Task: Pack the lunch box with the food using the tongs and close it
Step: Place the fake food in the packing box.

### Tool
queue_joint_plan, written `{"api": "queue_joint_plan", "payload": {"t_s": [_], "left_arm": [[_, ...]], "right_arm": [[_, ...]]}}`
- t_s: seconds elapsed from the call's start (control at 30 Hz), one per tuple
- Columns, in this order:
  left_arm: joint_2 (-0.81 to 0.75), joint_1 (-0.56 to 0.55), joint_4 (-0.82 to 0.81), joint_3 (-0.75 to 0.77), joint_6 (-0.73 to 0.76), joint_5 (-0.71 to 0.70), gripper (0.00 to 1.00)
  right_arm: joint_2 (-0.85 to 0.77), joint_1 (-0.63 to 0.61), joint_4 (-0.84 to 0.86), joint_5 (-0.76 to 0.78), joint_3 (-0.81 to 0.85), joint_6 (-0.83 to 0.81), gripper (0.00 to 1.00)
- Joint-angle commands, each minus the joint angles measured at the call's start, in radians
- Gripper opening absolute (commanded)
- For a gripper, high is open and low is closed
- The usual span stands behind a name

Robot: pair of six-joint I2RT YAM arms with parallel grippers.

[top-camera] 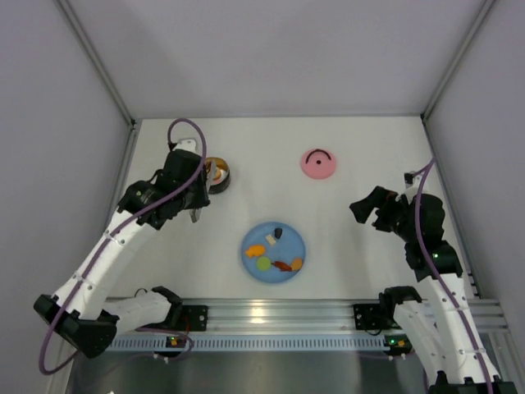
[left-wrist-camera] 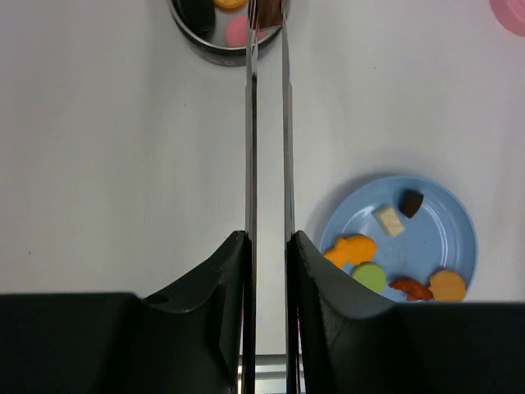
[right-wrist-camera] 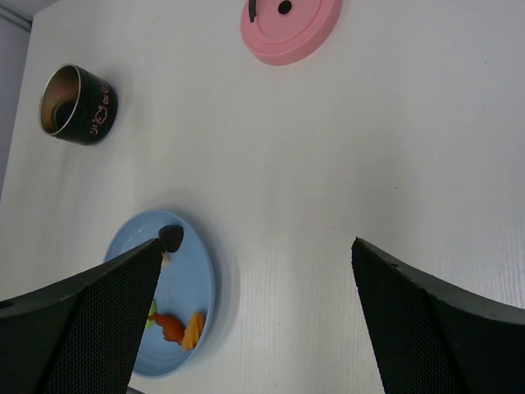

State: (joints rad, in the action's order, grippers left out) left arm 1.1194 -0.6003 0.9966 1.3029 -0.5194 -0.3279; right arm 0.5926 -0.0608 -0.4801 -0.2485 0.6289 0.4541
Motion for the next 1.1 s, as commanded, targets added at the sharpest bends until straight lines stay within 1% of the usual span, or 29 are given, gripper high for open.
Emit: {"api": "queue_joint_plan", "payload": {"t_s": [0.0, 0.1, 0.13, 0.23, 0.4, 0.6, 0.7, 0.77, 0.83, 0.93, 1.0, 1.07], "left_arm": [[0.006, 0.164, -0.042, 0.03, 0.11, 0.093, 0.21], [0.04, 0.27, -0.11, -0.01, 0.117, 0.174, 0.21], [0.074, 0.293, -0.149, -0.03, 0.11, 0.209, 0.2], [0.088, 0.298, -0.18, -0.042, 0.105, 0.199, 0.21], [0.115, 0.309, -0.222, -0.06, 0.104, 0.199, 0.25], [0.138, 0.31, -0.234, -0.065, 0.104, 0.199, 0.29], [0.145, 0.312, -0.237, -0.068, 0.108, 0.204, 0.33], [0.143, 0.31, -0.24, -0.071, 0.107, 0.205, 0.39], [0.142, 0.31, -0.243, -0.074, 0.107, 0.207, 0.4], [0.135, 0.31, -0.242, -0.074, 0.108, 0.208, 0.46], [0.134, 0.31, -0.24, -0.073, 0.11, 0.214, 0.49], [0.129, 0.31, -0.239, -0.07, 0.111, 0.224, 0.49]], "right_arm": [[0.007, 0.015, -0.002, -0.006, 0.045, -0.008, 0.96], [0.01, 0.015, -0.003, -0.009, 0.052, -0.008, 0.96], [0.01, 0.015, -0.009, -0.006, 0.063, -0.012, 0.96], [0.009, 0.016, -0.018, -0.003, 0.069, -0.017, 0.96], [0.006, 0.015, -0.02, -0.003, 0.068, -0.017, 0.96], [0.006, 0.015, -0.011, -0.006, 0.055, -0.014, 0.96], [0.004, 0.015, -0.014, -0.008, 0.051, -0.014, 0.96], [0.004, 0.015, -0.015, -0.005, 0.051, -0.015, 0.96], [0.001, 0.015, -0.018, -0.003, 0.048, -0.017, 0.96], [-0.001, 0.016, -0.017, -0.005, 0.043, -0.018, 0.96], [-0.001, 0.016, -0.017, -0.005, 0.042, -0.015, 0.96], [-0.001, 0.015, -0.015, -0.006, 0.04, -0.017, 0.96]]}}
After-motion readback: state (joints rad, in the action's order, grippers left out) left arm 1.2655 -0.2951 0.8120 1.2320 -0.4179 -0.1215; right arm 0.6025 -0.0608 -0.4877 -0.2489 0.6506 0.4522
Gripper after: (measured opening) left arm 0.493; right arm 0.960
